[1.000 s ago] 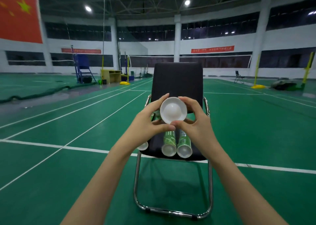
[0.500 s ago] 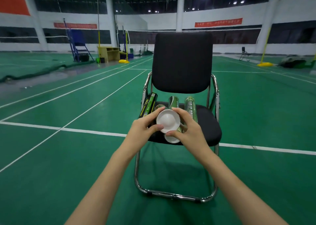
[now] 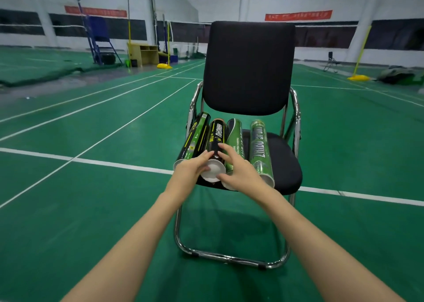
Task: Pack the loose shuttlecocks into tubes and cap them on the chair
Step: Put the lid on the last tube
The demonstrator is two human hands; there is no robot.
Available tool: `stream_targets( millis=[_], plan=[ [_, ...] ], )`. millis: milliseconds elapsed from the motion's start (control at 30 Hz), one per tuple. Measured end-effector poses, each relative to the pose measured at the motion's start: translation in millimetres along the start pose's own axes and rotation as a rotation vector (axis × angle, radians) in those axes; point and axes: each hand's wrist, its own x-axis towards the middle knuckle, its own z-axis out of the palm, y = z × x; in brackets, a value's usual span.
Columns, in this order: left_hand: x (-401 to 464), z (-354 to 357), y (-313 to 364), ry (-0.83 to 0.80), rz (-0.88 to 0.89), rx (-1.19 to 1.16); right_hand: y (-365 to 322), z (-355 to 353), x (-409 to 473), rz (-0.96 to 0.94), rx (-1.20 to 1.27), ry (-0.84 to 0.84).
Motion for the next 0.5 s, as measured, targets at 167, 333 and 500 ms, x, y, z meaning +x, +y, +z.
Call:
stream_targets(
  millis=[167,333,500],
  plan=[
    [15,6,-12,-0.013,-0.012,0.204,4,3,4,0.095,0.109,-0.048],
    [13,12,-17,0.009,-0.029,0.382,6,11,0,0.126,0.206,-0.038],
    [14,21,-13,0.009,-0.047,0.411,7,8,-7,0.137,0.205,-0.026]
  ],
)
